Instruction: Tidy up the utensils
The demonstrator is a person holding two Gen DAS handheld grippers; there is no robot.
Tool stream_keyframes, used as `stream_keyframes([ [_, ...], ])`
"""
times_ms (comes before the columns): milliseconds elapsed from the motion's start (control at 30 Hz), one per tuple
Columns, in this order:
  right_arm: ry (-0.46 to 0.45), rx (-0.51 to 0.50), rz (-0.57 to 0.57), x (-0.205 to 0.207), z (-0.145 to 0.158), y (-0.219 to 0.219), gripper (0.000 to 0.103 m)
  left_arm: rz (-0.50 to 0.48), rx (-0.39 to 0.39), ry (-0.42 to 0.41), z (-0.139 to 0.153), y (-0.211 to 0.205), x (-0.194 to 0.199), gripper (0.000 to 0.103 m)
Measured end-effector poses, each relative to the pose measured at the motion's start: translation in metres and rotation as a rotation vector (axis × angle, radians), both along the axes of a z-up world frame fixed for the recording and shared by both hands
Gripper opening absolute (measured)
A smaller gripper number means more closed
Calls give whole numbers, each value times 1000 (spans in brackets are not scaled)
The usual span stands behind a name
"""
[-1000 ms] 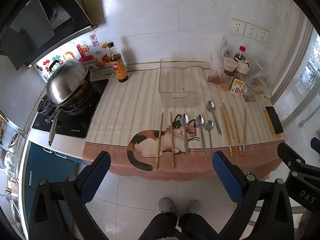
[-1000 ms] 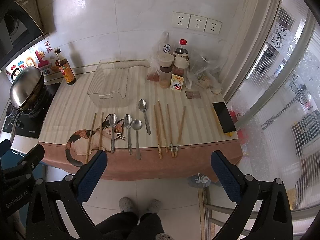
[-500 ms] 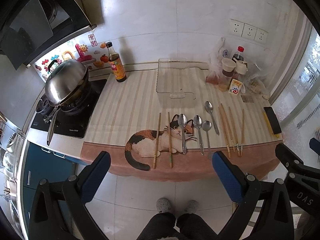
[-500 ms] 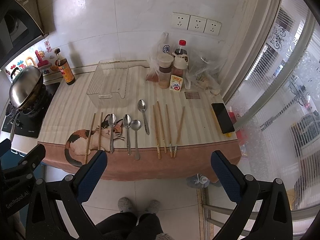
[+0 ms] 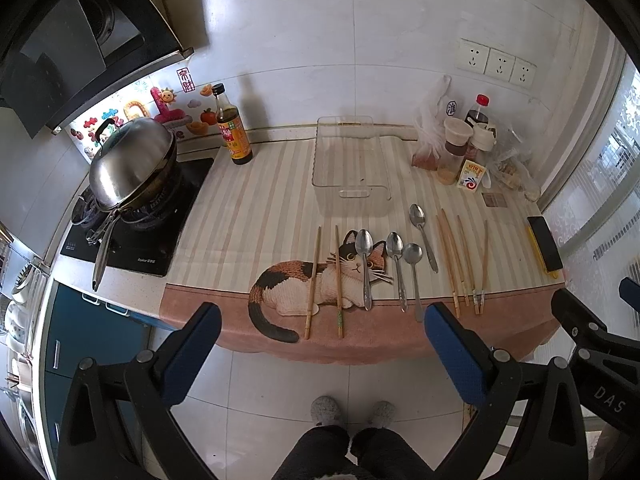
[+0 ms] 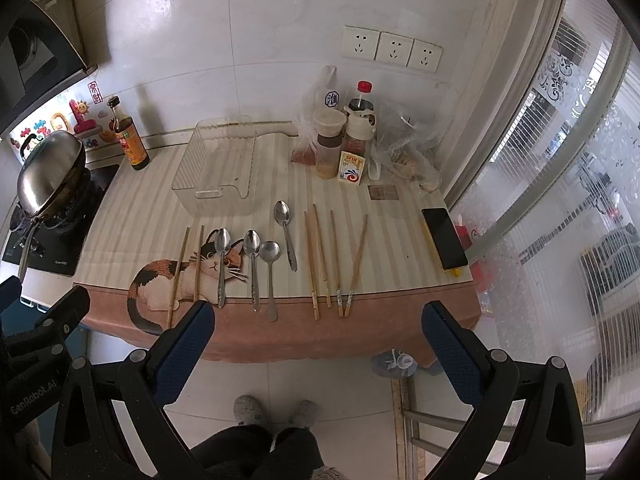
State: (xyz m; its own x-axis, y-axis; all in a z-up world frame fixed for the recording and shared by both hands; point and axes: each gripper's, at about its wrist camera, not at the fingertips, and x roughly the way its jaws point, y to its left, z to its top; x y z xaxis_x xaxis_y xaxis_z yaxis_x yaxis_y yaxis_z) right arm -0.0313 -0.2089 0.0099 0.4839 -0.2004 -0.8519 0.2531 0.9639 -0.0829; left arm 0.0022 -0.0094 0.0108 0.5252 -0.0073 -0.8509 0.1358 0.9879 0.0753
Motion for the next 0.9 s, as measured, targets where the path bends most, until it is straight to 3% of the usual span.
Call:
stream_keyframes([
  [900, 5, -6, 2, 3, 0, -2, 103, 1, -8, 1, -3, -4, 8, 103],
])
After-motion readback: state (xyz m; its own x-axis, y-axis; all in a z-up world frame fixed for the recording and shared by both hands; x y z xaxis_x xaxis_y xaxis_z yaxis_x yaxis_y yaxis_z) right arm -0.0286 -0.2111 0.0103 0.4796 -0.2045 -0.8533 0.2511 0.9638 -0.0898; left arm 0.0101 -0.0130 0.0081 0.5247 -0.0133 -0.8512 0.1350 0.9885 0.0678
